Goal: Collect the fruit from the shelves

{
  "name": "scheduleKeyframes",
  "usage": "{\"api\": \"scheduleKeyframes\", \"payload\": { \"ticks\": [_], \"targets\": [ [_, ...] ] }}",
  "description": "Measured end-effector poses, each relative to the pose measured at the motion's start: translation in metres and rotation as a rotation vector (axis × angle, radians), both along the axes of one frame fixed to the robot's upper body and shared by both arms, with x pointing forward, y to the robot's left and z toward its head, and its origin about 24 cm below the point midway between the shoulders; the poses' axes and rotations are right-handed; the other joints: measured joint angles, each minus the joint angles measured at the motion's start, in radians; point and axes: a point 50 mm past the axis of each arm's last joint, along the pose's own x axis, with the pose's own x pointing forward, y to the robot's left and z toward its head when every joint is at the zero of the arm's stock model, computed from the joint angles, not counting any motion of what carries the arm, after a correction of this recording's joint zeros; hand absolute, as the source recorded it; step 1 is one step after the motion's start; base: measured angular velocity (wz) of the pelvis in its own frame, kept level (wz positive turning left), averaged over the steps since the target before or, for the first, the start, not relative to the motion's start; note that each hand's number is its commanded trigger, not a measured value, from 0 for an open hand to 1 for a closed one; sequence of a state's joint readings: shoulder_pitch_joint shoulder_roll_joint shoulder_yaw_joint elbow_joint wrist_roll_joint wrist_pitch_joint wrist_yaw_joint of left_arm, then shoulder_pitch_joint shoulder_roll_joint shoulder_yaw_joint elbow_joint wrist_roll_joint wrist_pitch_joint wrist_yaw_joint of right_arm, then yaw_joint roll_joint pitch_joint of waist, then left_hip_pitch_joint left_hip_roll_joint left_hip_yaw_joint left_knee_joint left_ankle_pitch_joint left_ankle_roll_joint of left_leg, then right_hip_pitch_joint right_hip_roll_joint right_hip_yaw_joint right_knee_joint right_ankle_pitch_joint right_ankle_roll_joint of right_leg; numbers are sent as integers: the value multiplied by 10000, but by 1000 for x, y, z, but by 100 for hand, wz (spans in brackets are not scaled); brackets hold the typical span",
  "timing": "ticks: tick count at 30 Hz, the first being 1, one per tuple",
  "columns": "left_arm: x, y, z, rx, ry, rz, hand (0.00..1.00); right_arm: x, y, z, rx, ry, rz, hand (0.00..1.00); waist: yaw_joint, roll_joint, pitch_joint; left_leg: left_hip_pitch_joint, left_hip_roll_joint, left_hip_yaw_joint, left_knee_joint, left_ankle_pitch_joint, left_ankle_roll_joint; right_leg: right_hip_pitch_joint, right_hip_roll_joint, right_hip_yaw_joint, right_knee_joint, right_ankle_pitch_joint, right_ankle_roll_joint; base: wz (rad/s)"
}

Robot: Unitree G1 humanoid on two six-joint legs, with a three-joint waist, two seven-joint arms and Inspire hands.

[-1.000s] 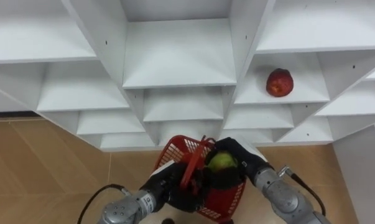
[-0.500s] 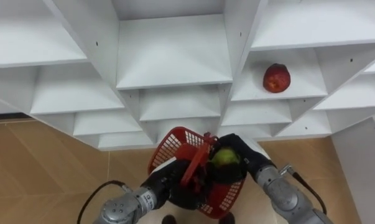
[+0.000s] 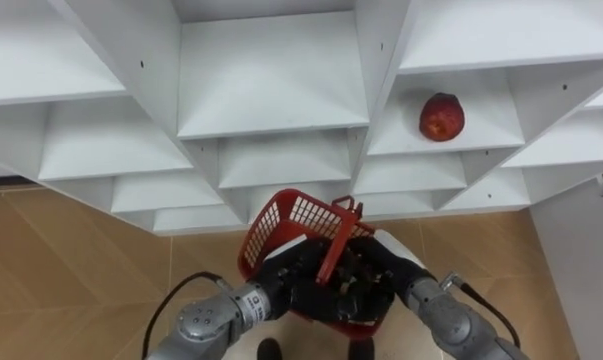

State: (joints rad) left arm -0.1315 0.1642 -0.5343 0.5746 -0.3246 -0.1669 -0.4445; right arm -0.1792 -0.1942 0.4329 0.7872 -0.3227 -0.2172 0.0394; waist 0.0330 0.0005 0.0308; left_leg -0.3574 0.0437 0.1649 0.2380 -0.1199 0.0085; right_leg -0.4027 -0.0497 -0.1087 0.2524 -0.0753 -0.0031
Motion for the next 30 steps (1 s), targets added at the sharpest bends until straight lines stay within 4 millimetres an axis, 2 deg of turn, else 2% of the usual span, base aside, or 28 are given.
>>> {"api": "scheduleKeyframes", "payload": {
  "ticks": [21, 30],
  "targets": [
    [1, 0, 2, -8, -76, -64, 100, -3, 3, -3, -88, 147, 235, 0, -2, 11, -8, 14, -4, -10, 31, 1, -1, 22, -7, -4, 25, 5, -7, 0],
    [-2, 11, -2, 361, -44, 231, 100, -1, 3, 0, -243, -99, 322, 0, 27, 62, -41, 80, -20, -10, -11, 1, -1, 66, -5, 2, 7, 6, -8, 0]
  ]
}}
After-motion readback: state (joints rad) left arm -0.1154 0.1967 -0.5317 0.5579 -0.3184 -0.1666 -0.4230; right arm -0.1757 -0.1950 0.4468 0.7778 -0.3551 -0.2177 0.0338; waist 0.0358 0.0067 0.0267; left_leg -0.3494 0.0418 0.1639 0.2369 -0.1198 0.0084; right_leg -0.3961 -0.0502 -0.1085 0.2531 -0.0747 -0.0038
